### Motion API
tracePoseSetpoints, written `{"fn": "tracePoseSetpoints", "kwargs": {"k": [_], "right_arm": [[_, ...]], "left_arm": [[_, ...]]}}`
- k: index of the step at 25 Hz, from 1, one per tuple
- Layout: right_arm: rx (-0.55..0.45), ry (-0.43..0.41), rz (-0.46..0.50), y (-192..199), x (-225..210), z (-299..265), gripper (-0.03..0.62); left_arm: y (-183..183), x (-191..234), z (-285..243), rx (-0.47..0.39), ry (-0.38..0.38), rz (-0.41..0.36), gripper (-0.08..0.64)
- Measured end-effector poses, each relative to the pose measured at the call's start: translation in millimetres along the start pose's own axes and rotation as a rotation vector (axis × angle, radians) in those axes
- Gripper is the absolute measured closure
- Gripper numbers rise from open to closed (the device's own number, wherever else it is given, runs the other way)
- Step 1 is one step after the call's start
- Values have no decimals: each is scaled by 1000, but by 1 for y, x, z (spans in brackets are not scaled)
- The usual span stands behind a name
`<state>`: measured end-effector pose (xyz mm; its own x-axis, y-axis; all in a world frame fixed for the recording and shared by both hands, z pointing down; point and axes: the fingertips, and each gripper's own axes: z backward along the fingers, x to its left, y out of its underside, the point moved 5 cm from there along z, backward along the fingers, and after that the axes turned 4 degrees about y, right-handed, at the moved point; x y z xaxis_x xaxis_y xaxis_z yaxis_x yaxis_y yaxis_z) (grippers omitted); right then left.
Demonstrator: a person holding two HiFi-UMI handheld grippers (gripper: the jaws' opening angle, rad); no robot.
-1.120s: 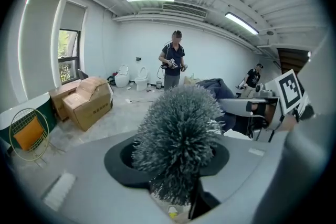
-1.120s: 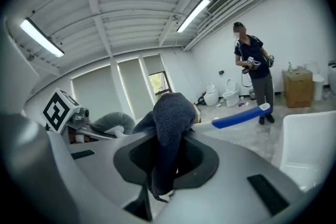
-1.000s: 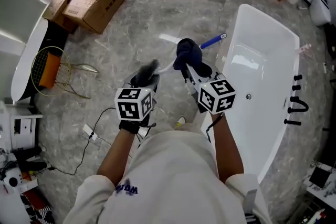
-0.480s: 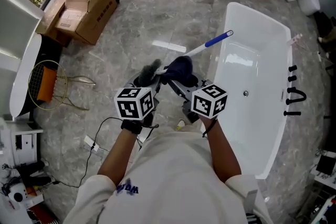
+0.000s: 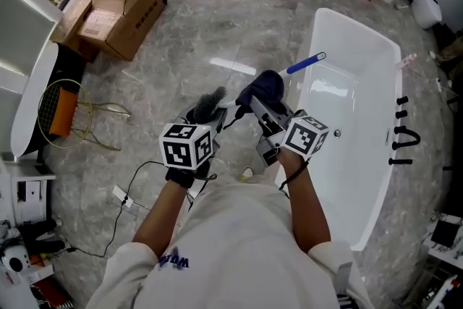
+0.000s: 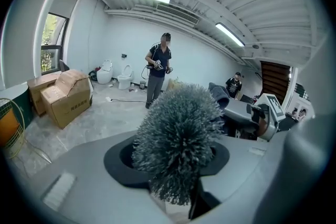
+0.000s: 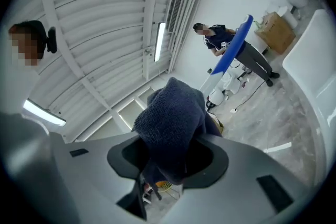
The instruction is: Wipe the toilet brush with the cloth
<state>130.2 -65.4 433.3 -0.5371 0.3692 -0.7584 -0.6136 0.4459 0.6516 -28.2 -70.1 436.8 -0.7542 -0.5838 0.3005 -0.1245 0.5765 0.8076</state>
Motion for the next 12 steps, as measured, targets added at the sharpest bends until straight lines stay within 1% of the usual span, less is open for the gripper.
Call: {"fn": "tracePoseSetpoints", "kwargs": {"k": [3, 5, 7, 12], "right_arm": [[-56, 44, -49, -14, -14, 7, 425], [-79, 56, -79, -19, -21, 10, 425], [-75, 49, -95, -18, -19, 9, 425], [-26, 39, -117, -4, -14, 2, 423]], "left_arm": [[2, 2, 4, 0, -6, -1, 373], [5, 3, 5, -3, -10, 4, 373], [9, 3, 5, -7, -12, 13, 373], [10, 1, 0, -4, -13, 22, 371]]}}
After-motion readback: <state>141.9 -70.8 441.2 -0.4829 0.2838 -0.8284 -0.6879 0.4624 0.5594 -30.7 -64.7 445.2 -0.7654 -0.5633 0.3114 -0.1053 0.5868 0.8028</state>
